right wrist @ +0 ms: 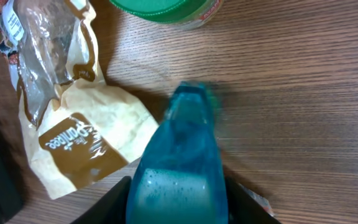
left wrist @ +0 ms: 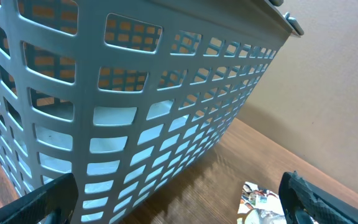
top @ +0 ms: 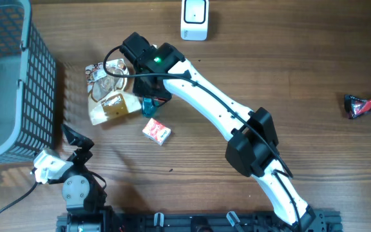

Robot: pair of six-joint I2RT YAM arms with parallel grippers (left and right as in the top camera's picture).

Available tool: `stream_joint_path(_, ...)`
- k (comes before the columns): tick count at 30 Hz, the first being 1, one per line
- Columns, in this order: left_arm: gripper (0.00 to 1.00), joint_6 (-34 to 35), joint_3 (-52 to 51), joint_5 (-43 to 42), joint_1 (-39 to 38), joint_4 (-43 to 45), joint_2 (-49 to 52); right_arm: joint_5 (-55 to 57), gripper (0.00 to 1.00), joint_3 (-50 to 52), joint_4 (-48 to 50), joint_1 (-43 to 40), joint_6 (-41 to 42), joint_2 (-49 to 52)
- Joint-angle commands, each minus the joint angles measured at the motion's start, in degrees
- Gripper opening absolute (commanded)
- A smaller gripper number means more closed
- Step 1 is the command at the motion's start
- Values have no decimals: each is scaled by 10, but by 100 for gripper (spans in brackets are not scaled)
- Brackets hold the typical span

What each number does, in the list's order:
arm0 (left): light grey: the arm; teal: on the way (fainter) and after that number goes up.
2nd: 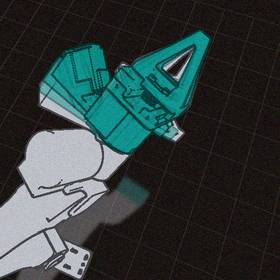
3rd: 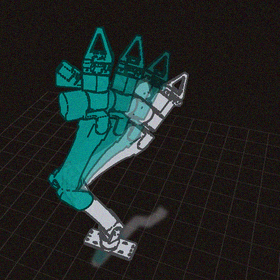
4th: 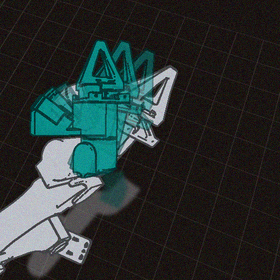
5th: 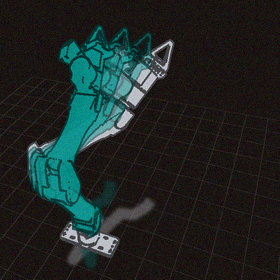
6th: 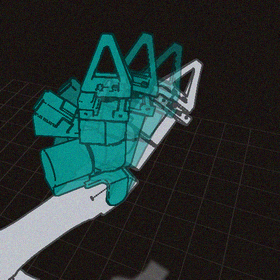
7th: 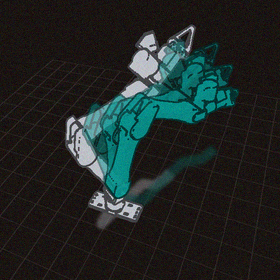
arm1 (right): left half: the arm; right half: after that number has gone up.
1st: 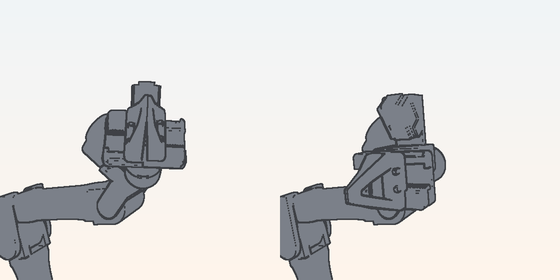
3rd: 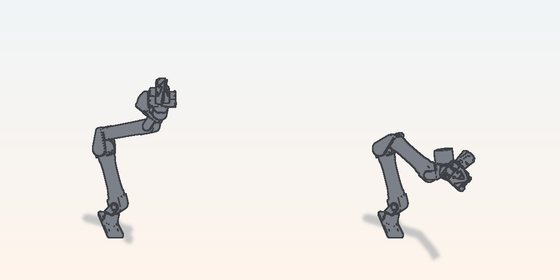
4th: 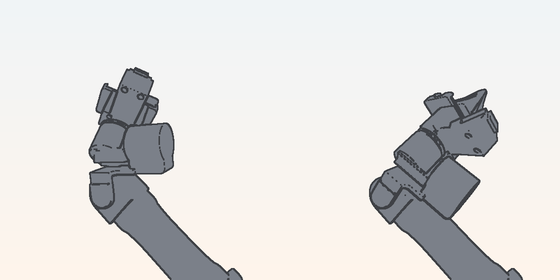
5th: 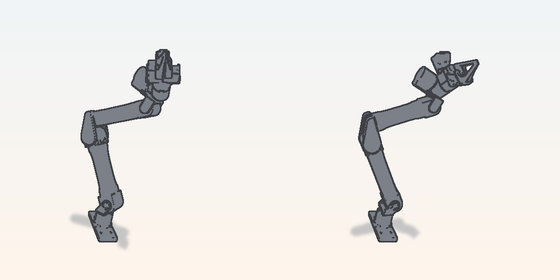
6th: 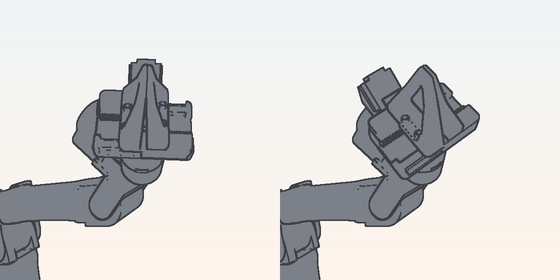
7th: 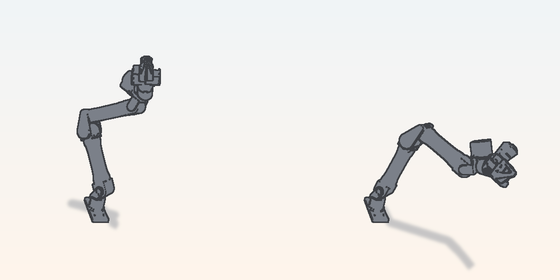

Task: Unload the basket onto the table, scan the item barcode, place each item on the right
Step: 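Lift the Listerine bottle and carry it toward the scanner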

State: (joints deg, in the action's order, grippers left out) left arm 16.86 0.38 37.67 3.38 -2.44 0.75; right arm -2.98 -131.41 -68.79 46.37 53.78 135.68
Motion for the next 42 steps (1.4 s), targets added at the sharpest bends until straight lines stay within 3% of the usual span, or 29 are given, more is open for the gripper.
stream_joint_path(1, 100, -1, 0, 4, 3, -4, -4, 7, 33, -12, 3, 3, 2, 9)
stream_joint_path(7, 100, -1, 0, 3, 3, -4, -4, 2, 23, -12, -2, 2, -35, 9)
stream_joint_path(14, 100, -1, 0, 3, 3, -4, -4, -181, 9, -12, -14, -52, -89, 9)
stream_joint_path(21, 100, -1, 0, 3, 3, -4, -4, -323, 9, -12, -22, -140, -155, 8)
stream_joint_path(25, 100, -1, 0, 4, 3, -4, -4, -488, 8, -12, -22, -193, -268, 8)
stream_joint_path(34, 100, -1, 0, 4, 3, -4, -4, -712, 8, -12, -23, -253, -501, 8)
stream_joint_path(38, 100, -1, 0, 4, 3, -4, -4, -823, 8, -12, 13, -268, -505, 8)
stream_joint_path(42, 100, -1, 0, 4, 3, -4, -4, -829, 9, -12, 34, -269, -490, 8)
